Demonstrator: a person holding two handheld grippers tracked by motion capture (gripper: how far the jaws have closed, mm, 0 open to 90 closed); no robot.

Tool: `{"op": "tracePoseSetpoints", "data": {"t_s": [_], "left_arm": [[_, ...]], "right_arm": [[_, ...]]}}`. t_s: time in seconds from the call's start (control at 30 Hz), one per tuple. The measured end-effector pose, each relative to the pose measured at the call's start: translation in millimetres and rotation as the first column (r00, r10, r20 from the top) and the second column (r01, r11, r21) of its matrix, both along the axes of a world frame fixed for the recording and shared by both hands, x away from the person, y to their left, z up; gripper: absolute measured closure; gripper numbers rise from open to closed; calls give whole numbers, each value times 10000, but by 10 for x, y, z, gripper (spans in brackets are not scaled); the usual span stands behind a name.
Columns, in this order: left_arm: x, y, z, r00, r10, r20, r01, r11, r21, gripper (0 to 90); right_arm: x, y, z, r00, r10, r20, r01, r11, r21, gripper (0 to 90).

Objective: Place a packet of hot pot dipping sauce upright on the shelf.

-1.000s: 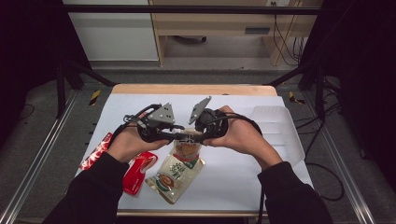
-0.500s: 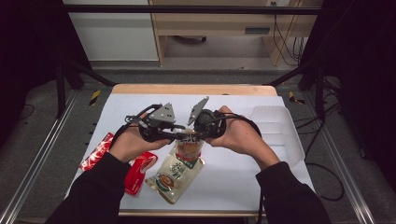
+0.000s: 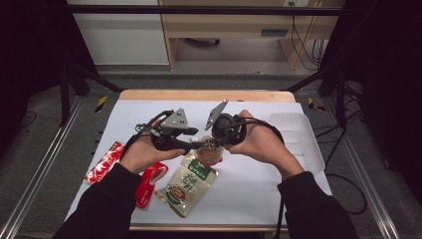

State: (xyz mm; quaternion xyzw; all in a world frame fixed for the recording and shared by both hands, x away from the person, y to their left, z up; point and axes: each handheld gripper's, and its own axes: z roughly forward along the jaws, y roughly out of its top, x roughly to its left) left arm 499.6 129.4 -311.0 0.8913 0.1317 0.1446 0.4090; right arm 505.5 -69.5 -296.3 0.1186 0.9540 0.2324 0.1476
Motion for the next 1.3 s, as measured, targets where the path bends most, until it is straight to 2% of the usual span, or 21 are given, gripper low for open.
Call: {"op": "tracePoseSetpoints", "data": {"t_s": [0.03,0.2,0.4,0.5,0.6,0.67,0.7,0.8,0.87,0.9,0.93,1.03,1.1,1.2,1.23,1.3], "left_arm": [[-1,3,5,10000,50,20,-50,10000,-76,469],[-8,56,25,9991,416,-20,-417,9988,-259,277],[-90,221,-28,9962,871,34,-870,9960,-180,187],[-143,332,-103,9909,1328,207,-1326,9911,-97,145],[-203,436,-198,9854,1701,95,-1694,9843,-503,125],[-247,489,-260,9820,1883,119,-1874,9808,-548,111],[-277,538,-325,9799,1991,150,-1981,9790,-479,101],[-286,582,-393,9758,2178,192,-2171,9756,-334,98],[-287,619,-469,9722,2337,124,-2331,9717,-375,91],[-292,649,-538,9682,2498,159,-2494,9681,-237,90],[-292,649,-538,9682,2498,159,-2494,9681,-237,90],[-311,693,-632,9630,2691,128,-2687,9630,-221,90],[-336,743,-704,9597,2804,164,-2802,9598,-161,89],[-362,780,-744,9563,2922,133,-2918,9561,-272,89],[-394,811,-770,9546,2972,196,-2967,9547,-238,89],[-404,826,-779,9554,2944,237,-2939,9556,-207,87]], "right_arm": [[0,0,0,10000,0,0,0,10000,0,882],[17,-108,50,9998,-107,155,107,9999,-1,882],[56,-335,189,9980,-480,406,475,9988,112,881],[99,-474,266,9963,-679,520,668,9975,211,882],[153,-599,342,9946,-784,682,770,9968,232,882],[188,-676,384,9940,-842,698,822,9961,309,882],[228,-746,427,9929,-899,779,876,9956,330,882],[265,-805,465,9917,-961,858,936,9951,321,882],[303,-860,493,9903,-1019,945,994,9946,301,882],[334,-910,516,9882,-1096,1071,1069,9938,308,882],[334,-910,516,9882,-1096,1071,1069,9938,308,882],[343,-974,558,9841,-1222,1288,1197,9924,276,882],[333,-1033,614,9800,-1144,1628,1151,9933,54,882],[334,-1079,646,9772,-1217,1741,1233,9924,18,882],[328,-1133,670,9735,-1370,1832,1398,9902,-25,883],[328,-1160,677,9721,-1389,1888,1417,9899,-13,882]]}}
